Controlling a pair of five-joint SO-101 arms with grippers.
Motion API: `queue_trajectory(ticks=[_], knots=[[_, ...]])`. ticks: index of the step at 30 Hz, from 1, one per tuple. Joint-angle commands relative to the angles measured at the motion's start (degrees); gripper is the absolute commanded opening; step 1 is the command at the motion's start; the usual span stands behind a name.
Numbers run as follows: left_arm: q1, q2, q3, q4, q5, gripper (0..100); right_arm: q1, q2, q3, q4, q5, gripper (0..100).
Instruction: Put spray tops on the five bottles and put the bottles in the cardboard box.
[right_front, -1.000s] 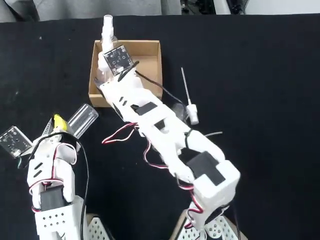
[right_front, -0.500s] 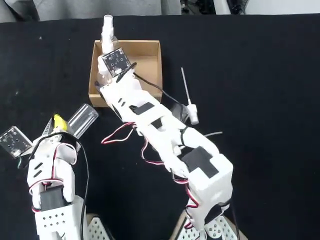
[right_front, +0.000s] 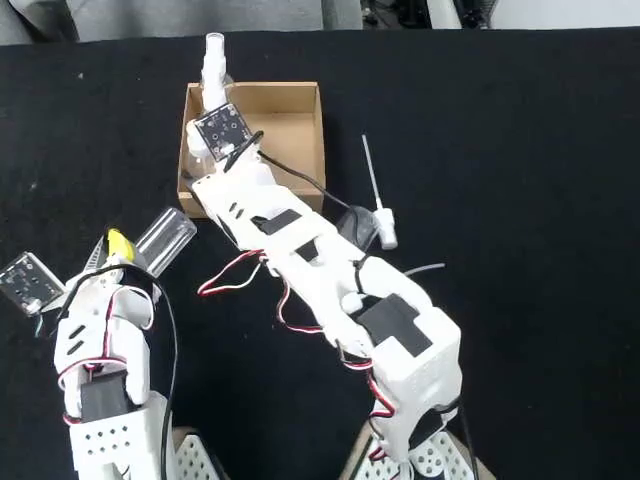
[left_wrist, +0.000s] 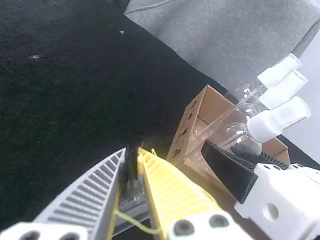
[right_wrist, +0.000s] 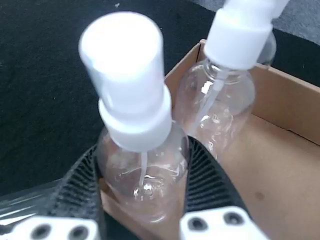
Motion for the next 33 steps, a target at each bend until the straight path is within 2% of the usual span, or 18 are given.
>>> queue_trajectory(ticks=[1, 8, 30, 33], knots=[[0.6, -0.3, 1.3, 0.3, -0.6, 3, -1.4, -0.7, -3.4, -1.2, -0.5, 2.1], [0.6, -0.3, 1.3, 0.3, -0.6, 3, -1.4, -0.7, -3.1, -1.1, -0.6, 13.6], [0.5, -0.3, 1.3, 0.3, -0.6, 3, -1.5, -0.7, -3.0, -1.1, -0.4, 14.5], [0.5, -0.3, 1.3, 0.3, -0.6, 3, -1.5, -0.7, -2.9, -1.1, -0.6, 22.0]])
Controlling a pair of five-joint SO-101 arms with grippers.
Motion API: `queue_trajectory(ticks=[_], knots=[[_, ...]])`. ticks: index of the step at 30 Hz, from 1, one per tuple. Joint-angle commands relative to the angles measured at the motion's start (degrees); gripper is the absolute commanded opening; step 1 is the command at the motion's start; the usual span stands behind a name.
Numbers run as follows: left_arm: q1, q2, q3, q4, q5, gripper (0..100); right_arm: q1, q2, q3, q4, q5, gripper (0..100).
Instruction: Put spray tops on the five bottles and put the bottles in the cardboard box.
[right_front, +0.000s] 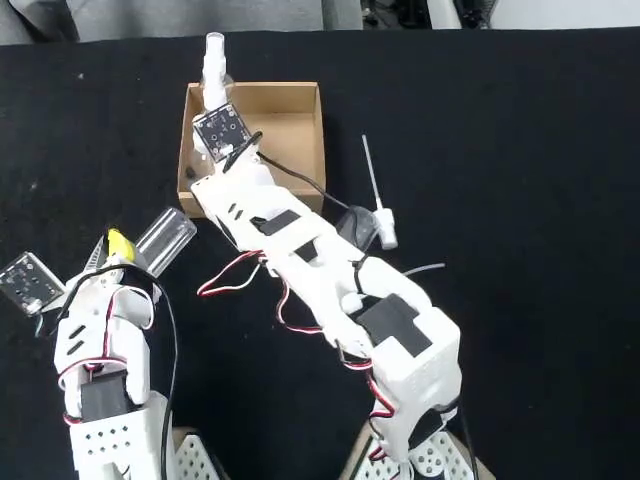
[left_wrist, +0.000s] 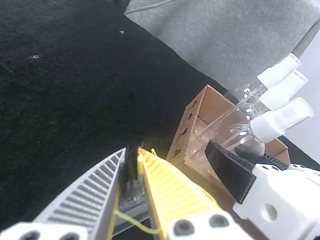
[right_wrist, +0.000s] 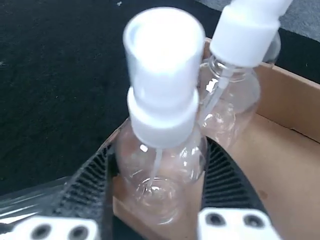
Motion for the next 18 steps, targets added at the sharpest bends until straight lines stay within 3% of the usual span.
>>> queue_trajectory(ticks=[1, 18], knots=[[0.5, -0.3, 1.3, 0.3, -0.6, 3, -1.4, -0.7, -2.5, -0.9, -0.4, 25.1], [0.5, -0.3, 1.3, 0.3, -0.6, 3, -1.4, -3.3, -1.5, 3.1, -0.4, 27.5]])
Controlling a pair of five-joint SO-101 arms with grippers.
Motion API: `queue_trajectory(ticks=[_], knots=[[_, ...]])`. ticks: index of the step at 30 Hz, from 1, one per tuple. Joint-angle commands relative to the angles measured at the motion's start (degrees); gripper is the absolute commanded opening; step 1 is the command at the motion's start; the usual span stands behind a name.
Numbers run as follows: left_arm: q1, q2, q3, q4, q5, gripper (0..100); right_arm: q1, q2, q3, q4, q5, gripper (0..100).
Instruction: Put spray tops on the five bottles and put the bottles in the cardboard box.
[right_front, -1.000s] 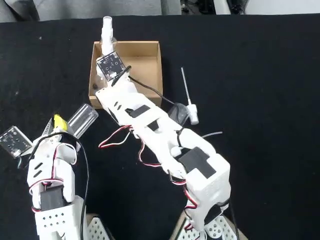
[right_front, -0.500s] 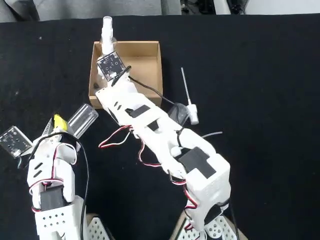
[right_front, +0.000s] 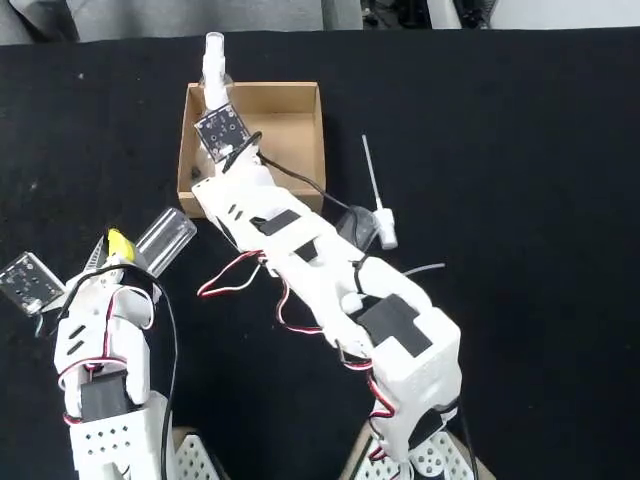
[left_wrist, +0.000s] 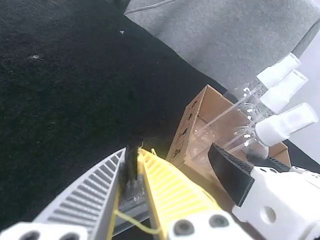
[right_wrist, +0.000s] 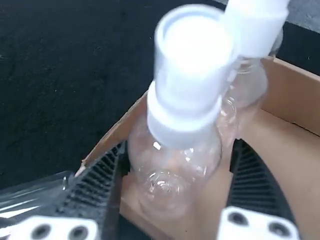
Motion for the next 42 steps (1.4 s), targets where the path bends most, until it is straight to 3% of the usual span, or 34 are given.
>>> queue_trajectory(ticks=[1, 18, 36, 42], knots=[[0.5, -0.3, 1.3, 0.3, -0.6, 3, -1.4, -4.2, -1.5, 2.6, -0.4, 27.5], [0.4, -0.3, 1.3, 0.3, -0.6, 3, -1.1, -12.8, -1.1, 15.5, -0.5, 27.6], [0.4, -0.3, 1.3, 0.3, -0.6, 3, -0.9, -27.6, -1.1, 39.6, 0.0, 27.6], [0.4, -0.3, 1.3, 0.3, -0.6, 3, 2.5, -34.2, -1.1, 46.1, 0.0, 27.4]])
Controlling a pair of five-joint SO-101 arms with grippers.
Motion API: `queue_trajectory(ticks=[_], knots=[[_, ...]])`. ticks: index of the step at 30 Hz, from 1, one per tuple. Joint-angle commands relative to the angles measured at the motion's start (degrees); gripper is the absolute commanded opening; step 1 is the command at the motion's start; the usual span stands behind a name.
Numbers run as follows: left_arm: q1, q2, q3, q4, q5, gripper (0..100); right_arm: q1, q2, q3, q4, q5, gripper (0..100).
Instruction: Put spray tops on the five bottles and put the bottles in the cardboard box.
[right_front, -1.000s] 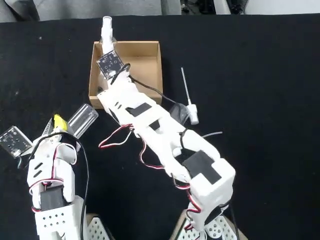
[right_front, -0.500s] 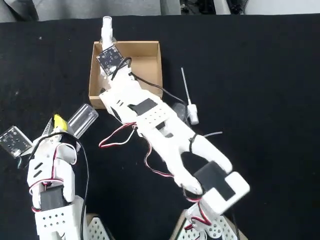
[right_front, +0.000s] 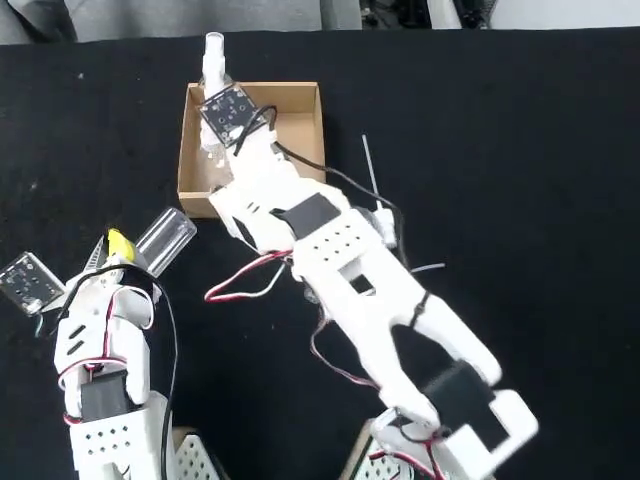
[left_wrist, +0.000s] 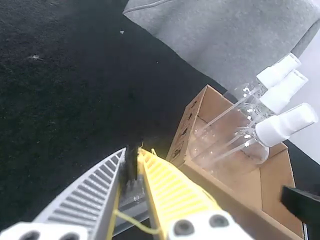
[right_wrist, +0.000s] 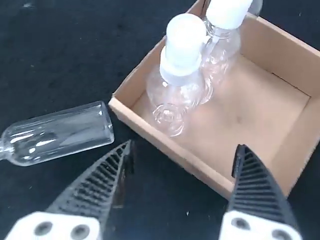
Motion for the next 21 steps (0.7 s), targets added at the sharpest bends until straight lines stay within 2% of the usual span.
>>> queue_trajectory(ticks=[1, 8, 21], knots=[[0.4, -0.3, 1.3, 0.3, -0.6, 3, 3.3, -6.7, -1.1, 3.6, 0.0, 27.4], [0.4, -0.3, 1.3, 0.3, -0.6, 3, 7.7, -13.1, -1.5, 9.0, 0.4, 27.3], [0.4, -0.3, 1.3, 0.3, -0.6, 3, 10.1, -21.6, -2.9, 20.0, 9.2, 27.2]])
